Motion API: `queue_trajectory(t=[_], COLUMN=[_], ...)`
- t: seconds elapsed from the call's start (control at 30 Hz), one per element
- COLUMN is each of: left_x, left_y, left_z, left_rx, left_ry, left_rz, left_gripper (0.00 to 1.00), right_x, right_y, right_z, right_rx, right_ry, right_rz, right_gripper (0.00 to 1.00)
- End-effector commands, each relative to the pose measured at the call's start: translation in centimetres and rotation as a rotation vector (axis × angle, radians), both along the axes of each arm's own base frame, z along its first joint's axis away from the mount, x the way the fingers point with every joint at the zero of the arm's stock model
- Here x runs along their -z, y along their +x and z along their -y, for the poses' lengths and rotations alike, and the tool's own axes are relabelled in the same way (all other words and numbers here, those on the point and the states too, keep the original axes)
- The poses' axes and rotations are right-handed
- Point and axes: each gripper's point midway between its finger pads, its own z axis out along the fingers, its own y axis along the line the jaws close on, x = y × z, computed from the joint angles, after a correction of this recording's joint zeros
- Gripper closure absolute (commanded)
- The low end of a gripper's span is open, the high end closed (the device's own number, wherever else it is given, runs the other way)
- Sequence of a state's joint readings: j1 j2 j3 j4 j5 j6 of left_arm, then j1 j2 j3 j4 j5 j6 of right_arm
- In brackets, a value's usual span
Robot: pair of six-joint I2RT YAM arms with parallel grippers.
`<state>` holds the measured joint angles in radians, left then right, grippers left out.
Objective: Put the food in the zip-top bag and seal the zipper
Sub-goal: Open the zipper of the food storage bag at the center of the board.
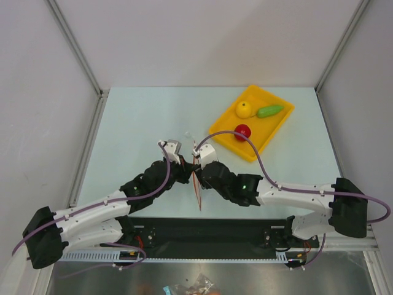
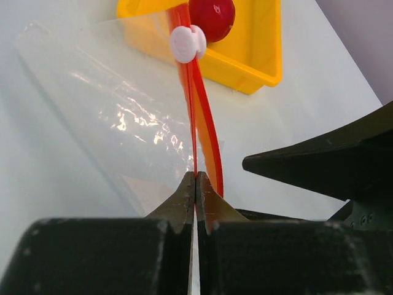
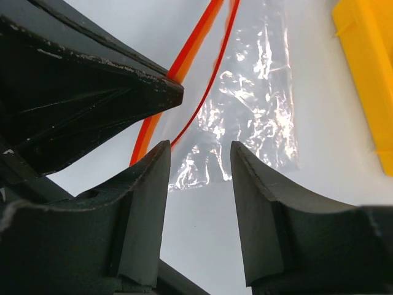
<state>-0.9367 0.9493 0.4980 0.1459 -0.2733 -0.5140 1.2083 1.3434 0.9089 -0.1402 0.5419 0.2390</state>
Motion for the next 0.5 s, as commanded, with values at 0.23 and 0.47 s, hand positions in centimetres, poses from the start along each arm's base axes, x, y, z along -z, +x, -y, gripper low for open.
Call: queue_trajectory(t=[0.23,0.47], left_x=[-3.2,-3.3], left_y=[-0.1,-0.2], left_z=[0.9,1.0], left_rx=[0.032,0.041], left_ry=[-0.07,-0.077], left_rz=[0.058,0.059], left_gripper=[1.0,1.0], right_x=[-1.5,-2.1], right_y=[-0.8,-0.7], right_z=[-1.2,-1.6], right_rx=[-0.041,-0.043], right_ry=[0.144,0.159], right_rz=[-0.027,-0.022], right_gripper=[0.51,0.5])
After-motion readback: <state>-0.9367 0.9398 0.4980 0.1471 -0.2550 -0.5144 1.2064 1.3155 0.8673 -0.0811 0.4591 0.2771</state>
